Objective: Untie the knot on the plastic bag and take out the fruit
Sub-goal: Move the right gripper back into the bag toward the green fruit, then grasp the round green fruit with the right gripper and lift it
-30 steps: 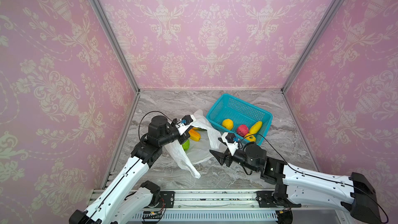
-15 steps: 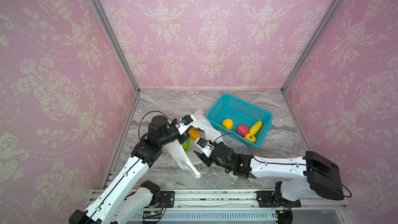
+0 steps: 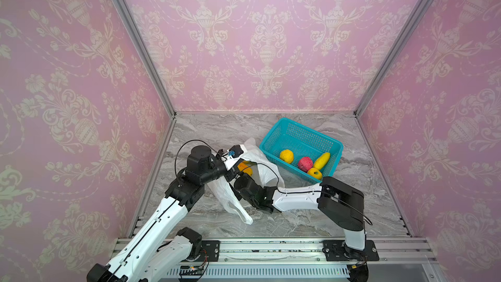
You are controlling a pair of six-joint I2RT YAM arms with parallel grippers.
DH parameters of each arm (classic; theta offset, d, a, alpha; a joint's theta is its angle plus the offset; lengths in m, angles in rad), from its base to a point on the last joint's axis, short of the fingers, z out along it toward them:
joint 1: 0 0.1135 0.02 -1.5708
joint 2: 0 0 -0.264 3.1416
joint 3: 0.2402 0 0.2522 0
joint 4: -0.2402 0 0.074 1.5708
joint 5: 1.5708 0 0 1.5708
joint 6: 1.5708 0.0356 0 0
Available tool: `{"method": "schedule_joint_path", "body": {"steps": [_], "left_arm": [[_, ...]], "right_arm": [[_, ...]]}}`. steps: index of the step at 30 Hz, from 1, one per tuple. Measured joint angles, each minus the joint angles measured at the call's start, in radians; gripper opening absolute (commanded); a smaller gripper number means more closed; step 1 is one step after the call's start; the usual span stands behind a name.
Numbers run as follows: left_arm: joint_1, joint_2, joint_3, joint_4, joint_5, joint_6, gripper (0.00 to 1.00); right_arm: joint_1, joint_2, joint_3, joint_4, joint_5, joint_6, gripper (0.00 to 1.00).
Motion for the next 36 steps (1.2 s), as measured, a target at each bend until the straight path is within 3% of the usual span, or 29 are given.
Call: {"method": "schedule_joint_path", "body": {"steps": [3, 6, 13, 20, 29, 36], "left_arm": [[0.0, 0.0, 0.0, 0.0, 0.0, 0.0, 0.0], [0.0, 0.0, 0.0, -0.002, 0.0, 0.0, 0.0], [0.0, 0.0, 0.0, -0.003, 0.0, 0.001, 0.0], [0.0, -0.001, 0.0, -0.002, 0.0, 0.0, 0.0], [0.0, -0.001, 0.0, -0.002, 0.0, 0.0, 0.0], [0.0, -0.001, 0.0, -0.002, 0.0, 0.001, 0.0]], "right_arm": [[0.0, 0.04, 0.058, -0.022, 0.018, 0.027, 0.84], [0.0, 0.085, 0.116, -0.047, 0.033, 0.053, 0.91], [-0.019, 0.235, 0.291, -0.149, 0.077, 0.132, 0.96], [-0.033, 0.307, 0.362, -0.217, 0.161, 0.222, 0.94], [-0.032, 0.308, 0.364, -0.209, 0.168, 0.286, 0.61], [-0.032, 0.189, 0.205, -0.185, 0.167, 0.303, 0.45]]}}
